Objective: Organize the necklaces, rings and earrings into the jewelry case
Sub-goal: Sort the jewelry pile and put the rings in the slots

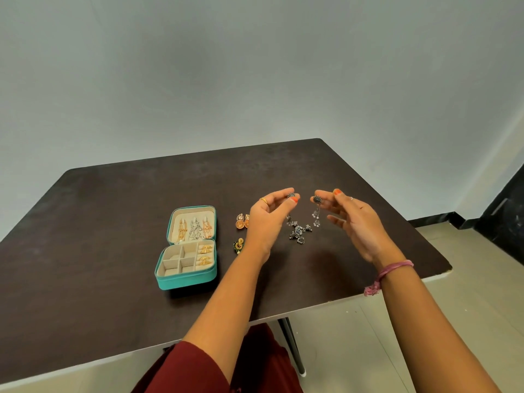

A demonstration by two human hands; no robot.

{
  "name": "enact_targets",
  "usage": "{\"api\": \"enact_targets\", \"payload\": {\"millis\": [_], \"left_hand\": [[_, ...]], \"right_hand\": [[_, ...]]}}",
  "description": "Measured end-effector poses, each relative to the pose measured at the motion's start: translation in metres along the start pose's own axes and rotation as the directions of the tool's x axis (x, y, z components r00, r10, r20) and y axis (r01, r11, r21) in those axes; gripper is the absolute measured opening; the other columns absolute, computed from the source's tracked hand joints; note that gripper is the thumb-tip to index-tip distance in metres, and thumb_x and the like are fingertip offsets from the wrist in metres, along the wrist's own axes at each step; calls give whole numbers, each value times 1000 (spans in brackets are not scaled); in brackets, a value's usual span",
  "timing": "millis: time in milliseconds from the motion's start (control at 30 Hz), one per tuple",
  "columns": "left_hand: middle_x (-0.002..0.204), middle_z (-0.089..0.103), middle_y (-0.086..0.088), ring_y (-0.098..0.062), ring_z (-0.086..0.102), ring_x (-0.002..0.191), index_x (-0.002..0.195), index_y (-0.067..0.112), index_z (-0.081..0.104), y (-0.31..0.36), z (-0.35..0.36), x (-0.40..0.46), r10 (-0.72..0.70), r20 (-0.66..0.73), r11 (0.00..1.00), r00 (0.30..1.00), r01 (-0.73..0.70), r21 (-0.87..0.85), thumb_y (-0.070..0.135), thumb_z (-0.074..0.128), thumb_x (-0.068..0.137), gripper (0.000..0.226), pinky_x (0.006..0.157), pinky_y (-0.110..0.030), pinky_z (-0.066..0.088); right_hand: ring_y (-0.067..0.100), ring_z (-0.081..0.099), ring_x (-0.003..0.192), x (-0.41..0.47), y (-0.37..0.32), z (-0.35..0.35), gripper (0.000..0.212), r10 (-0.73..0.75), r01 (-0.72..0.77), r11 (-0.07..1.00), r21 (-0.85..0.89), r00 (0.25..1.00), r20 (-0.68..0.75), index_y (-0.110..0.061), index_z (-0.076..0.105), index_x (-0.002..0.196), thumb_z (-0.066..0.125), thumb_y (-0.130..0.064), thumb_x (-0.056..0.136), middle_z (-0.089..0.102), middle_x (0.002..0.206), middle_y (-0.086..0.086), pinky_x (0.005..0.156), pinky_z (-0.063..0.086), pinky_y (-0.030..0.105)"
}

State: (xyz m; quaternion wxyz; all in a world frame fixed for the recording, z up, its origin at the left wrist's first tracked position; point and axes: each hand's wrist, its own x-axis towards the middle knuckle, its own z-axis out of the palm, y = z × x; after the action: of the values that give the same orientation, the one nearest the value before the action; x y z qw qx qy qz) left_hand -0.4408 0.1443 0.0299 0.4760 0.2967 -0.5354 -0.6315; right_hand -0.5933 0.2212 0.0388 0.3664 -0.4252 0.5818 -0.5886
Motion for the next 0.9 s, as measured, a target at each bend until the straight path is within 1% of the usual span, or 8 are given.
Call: {"api": "enact_targets", "payload": {"millis": [167,267,400,467,567,700,833,900], "left_hand": [[102,73,-1,4,63,89,104,18,68,6,-5,5,-6,21,999,1000,5,44,15,64,90,15,77,-12,48],[102,74,2,5,62,87,108,16,68,13,-6,6,-21,22,998,1000,19,62,18,64,90,19,70,-12,45],[99,75,3,-2,56,78,101,21,71,20,-7,11,-76,29,996,997,74,56,18,62,90,15,68,-23,37],[100,75,4,-8,48,79,100,21,72,24,-6,14,-94,15,993,995,93,73,22,57,88,19,68,-26,35],[101,74,1,-9,43,77,100,19,73,29,-3,17,-127,6,990,992,126,64,36,54,74,36,62,-25,33],[101,74,3,-7,38,68,100,20,72,28,-1,23,-117,21,988,993,115,101,29,45,69,42,57,-23,30],[102,74,4,-5,34,57,105,18,70,24,2,32,-123,14,985,992,121,124,14,38,82,40,52,-20,28],[103,74,5,-5,33,51,106,19,70,21,4,36,-123,-3,982,992,122,142,12,35,85,41,52,-20,29]], "right_hand": [[6,60,113,3,-16,3,36,-37,37,999,-11,999,27,-29,71,106,38,-40,100,70,112,-10,103,42,36],[7,58,115,7,-23,5,38,-37,38,999,-12,998,60,-28,71,107,36,-43,99,69,114,-10,103,41,37],[9,59,115,12,-28,6,44,-28,26,999,26,994,106,-27,71,108,33,-47,99,68,117,-8,103,40,37],[9,59,115,15,-30,6,47,-18,11,998,56,993,118,-26,71,109,30,-48,99,68,118,-7,104,40,37],[10,58,115,21,-30,5,52,1,-16,995,100,990,143,-24,70,112,27,-50,99,67,119,-6,106,38,38],[12,57,118,31,-27,3,56,15,-37,990,138,987,157,-22,69,115,25,-53,99,67,120,-5,105,37,38],[11,57,118,42,-22,2,58,19,-43,988,151,987,162,-21,69,115,24,-54,98,67,121,-5,104,38,36],[10,58,117,48,-18,1,57,16,-43,987,154,986,168,-21,68,116,24,-52,99,67,121,-5,103,38,35]]}}
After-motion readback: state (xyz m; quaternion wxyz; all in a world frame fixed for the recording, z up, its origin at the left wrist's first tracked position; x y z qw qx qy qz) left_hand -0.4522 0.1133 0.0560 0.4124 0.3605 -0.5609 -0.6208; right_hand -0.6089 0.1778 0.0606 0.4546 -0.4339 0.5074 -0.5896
